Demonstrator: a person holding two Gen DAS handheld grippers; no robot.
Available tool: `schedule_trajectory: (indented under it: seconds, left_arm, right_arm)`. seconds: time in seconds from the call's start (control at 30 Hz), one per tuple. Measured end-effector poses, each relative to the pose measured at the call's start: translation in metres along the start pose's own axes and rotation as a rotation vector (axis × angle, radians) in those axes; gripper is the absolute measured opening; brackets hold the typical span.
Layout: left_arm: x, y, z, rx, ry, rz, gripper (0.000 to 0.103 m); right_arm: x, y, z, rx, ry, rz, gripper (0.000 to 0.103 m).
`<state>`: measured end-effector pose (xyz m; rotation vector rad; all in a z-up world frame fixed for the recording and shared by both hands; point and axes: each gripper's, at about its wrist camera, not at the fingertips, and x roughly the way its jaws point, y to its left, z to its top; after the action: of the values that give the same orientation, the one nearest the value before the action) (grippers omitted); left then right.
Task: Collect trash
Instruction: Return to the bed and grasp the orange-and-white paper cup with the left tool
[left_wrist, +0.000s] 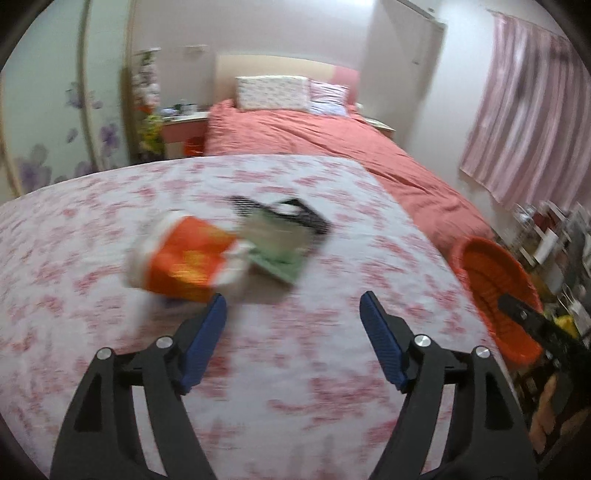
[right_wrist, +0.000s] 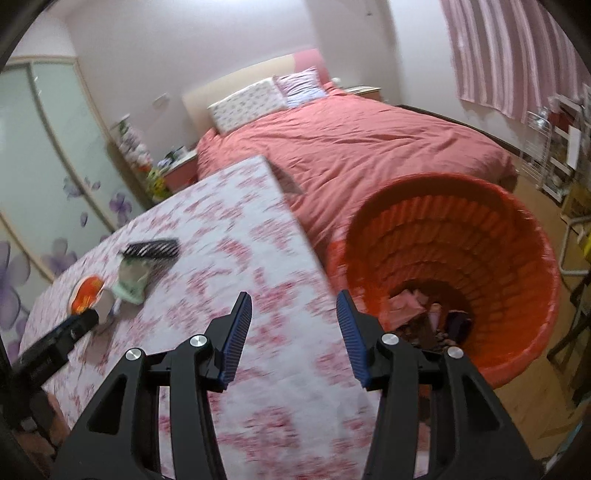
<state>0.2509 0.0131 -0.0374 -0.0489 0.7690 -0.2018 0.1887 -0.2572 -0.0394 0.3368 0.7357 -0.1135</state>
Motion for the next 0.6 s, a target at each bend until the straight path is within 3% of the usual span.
schedule_trajectory:
  seconds: [0.1, 0.33, 0.6]
  left_arm:
    - [0.001, 0.017, 0.001, -0.033, -0.002, 0.054, 0.08]
    - [0.025, 0.027, 0.0, -0.001, 0.016, 0.241, 0.083]
    - [0.029, 0.076, 0.006, -0.101, 0.014, 0.331, 0.083]
  right_arm:
    - [0.002, 0.016, -0.006, -0.033, 0.021, 0.015, 0.049]
    - [0.006, 0.043, -0.013, -0.084, 0.049, 0.029, 0.049]
    - [0.014, 0.049, -0.019, -0.093, 0.074, 0.032, 0.049]
